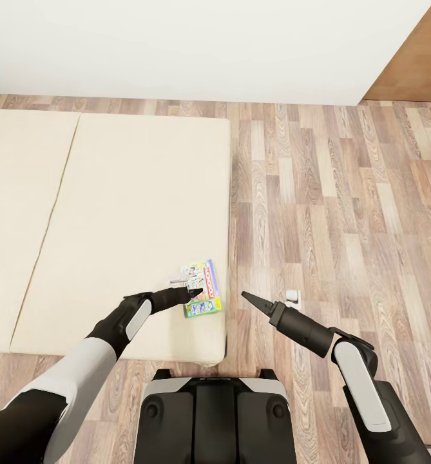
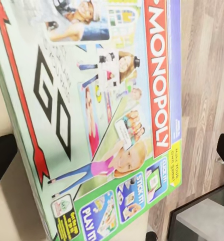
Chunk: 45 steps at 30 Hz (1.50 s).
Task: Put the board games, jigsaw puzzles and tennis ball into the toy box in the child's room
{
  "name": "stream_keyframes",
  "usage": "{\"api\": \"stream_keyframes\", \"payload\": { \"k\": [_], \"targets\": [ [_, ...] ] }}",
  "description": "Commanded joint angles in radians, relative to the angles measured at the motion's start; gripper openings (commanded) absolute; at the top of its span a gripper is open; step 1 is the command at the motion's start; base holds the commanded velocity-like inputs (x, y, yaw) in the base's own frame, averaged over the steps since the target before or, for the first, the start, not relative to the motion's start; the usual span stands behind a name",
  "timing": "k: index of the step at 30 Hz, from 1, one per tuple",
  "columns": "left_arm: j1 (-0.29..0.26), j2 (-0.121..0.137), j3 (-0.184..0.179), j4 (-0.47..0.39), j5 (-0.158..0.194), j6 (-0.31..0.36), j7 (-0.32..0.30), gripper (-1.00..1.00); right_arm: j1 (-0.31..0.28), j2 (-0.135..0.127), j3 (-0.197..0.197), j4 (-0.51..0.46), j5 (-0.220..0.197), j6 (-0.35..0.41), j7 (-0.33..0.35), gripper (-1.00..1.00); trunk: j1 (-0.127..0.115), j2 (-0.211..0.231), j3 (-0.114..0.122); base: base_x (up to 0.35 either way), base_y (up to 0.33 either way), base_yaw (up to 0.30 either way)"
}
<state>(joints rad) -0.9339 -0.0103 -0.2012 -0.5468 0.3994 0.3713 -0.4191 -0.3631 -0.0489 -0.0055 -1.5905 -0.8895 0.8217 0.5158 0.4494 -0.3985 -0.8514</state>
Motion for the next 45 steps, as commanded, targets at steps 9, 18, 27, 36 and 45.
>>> {"api": "stream_keyframes", "payload": {
  "k": [9, 18, 27, 36, 45],
  "targets": [
    [0.0, 0.0, -0.003, -0.001, 0.01, 0.008, 0.0, 1.0, 0.0, 0.0, -0.001, 0.0, -0.002, 0.005, 0.001, 1.0, 0.001, -0.001, -0.001, 0.0, 0.0, 0.0],
    [0.0, 0.0, -0.003, -0.001, 0.011, 0.008, -0.001, 1.0, 0.0, 0.0, -0.001, 0.0, -0.002, 0.005, 0.001, 1.0, 0.001, -0.001, -0.001, 0.0, 0.0, 0.0],
    [0.0, -0.002, -0.003, -0.001, 0.008, 0.008, -0.051, 1.0, 0.0, 0.0, -0.001, 0.0, -0.002, 0.005, 0.001, 1.0, 0.001, -0.001, -0.001, 0.0, 0.0, 0.0],
    [0.0, -0.012, -0.002, 0.0, 0.008, 0.009, -0.054, 1.0, 0.0, 0.0, -0.001, 0.0, -0.002, 0.004, 0.0, 1.0, 0.001, -0.001, -0.001, 0.0, 0.0, 0.0],
    [0.0, -0.016, -0.001, 0.001, 0.011, 0.014, -0.013, 1.0, 0.0, 0.0, -0.001, 0.0, -0.002, 0.004, 0.0, 1.0, 0.001, -0.001, -0.001, 0.0, 0.0, 0.0]
  ]
}}
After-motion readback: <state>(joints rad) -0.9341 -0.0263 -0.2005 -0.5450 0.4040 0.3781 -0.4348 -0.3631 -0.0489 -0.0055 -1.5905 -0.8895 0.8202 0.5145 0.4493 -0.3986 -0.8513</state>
